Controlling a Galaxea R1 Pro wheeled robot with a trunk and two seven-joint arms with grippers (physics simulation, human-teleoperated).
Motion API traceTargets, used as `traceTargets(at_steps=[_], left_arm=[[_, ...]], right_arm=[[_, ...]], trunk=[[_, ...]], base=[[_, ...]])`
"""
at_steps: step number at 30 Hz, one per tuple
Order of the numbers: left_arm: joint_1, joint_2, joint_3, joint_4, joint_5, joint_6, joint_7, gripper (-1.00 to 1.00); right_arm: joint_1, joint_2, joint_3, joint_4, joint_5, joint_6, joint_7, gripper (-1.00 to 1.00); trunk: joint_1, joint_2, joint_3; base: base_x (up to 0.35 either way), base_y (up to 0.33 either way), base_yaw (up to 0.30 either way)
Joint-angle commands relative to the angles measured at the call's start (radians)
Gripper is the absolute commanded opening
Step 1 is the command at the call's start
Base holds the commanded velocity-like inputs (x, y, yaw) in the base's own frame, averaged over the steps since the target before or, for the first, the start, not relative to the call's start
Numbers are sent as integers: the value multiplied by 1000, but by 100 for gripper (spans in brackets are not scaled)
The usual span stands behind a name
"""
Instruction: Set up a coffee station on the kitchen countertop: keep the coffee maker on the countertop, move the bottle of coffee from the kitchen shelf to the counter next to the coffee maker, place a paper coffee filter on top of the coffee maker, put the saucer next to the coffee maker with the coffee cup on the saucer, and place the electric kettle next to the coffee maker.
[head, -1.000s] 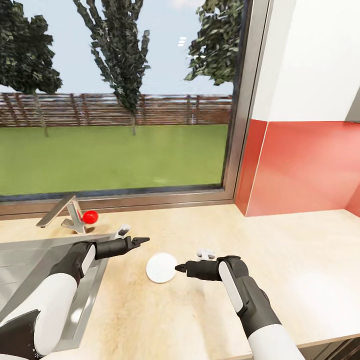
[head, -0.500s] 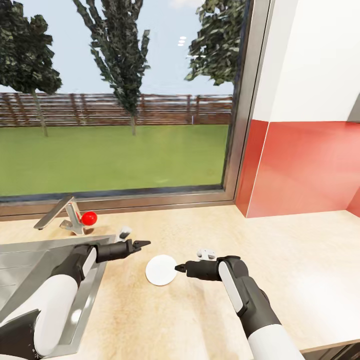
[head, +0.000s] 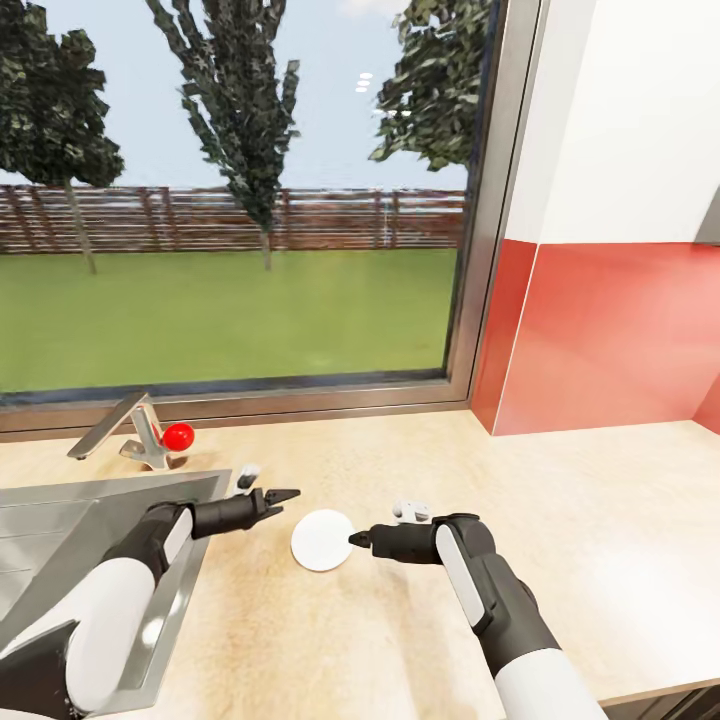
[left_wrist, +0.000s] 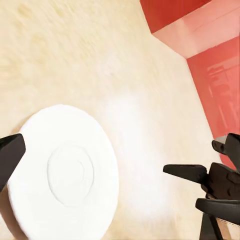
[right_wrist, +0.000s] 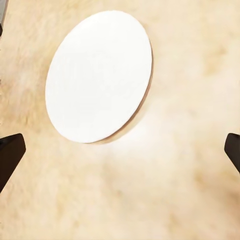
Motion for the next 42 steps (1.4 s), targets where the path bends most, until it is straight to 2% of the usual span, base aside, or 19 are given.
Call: traceTargets(at_steps=[1,3,9,27,38,42], left_arm=[[6,-1,24,0,-10,-4,-7,100],[18,-1,55,0,-11,-34,-6,100],[29,0,79,2,-13,-56,-6,100],[33,0,82,41,-13,-62,-6,100],[40,-2,82,64,-10,-65,23,100],[54,-2,83,85,-8,-94,23,100]], right_arm=[[-1,1,-1,-1,7,4,7,100],[-1,2,0,-1,6,4,7,100],[-1,2,0,-1,6,4,7,100],[-1,2,20,2,6,4,7,100],[-1,6,20,22,6,3,8,100],[-1,6,20,21,5,3,8,100]], trunk=[[1,-2,-2],[1,-2,-2],[1,-2,-2],[1,-2,-2],[1,-2,-2],[1,-2,-2]], base=[[0,0,0],[0,0,0],[3,0,0],[40,0,0],[28,0,0],[0,0,0]])
